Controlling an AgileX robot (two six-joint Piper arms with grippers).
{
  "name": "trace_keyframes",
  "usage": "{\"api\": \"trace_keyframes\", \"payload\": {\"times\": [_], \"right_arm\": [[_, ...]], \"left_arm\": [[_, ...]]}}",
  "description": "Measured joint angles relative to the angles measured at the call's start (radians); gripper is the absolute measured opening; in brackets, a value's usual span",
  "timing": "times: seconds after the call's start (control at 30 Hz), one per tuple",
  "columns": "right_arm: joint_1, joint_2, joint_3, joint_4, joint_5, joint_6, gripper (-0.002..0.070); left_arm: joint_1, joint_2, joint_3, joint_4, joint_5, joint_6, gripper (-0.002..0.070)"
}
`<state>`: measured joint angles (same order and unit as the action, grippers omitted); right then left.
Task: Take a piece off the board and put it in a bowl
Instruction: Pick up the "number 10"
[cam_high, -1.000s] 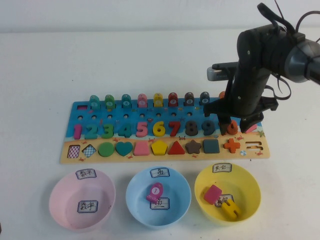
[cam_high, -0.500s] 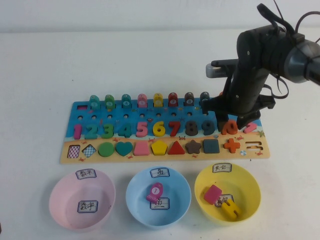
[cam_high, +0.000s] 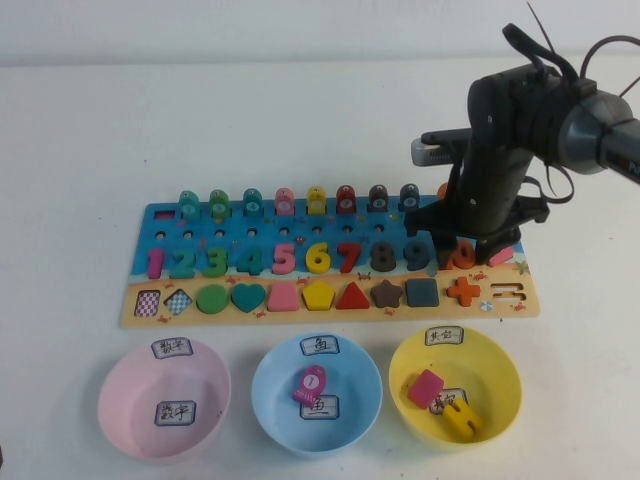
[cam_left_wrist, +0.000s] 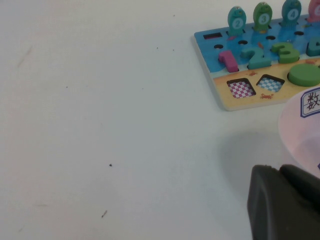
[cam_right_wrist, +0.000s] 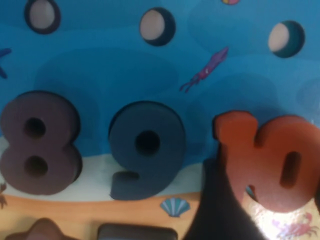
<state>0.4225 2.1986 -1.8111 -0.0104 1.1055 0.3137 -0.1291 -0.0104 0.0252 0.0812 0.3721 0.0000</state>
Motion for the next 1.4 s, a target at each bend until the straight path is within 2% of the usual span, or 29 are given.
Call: {"api": "trace_keyframes", "payload": {"times": [0.2,0.4,1.4], "right_arm": [[0.000,0.000,0.000,-0.008,0.000,0.000,0.0357],[0.000,0.000,0.000,-0.008,-0.006,0.000,0.0322],[0.000,-0.011,-0.050,-0.012,0.041,-0.005,0.0321]], "left_arm": [[0.000,0.000,0.000,0.000,0.000,0.000,-0.0004],[0.000,0.000,0.000,0.000,0.000,0.000,-0.0004],[0.000,0.000,0.000,0.000,0.000,0.000,-0.0004]]}}
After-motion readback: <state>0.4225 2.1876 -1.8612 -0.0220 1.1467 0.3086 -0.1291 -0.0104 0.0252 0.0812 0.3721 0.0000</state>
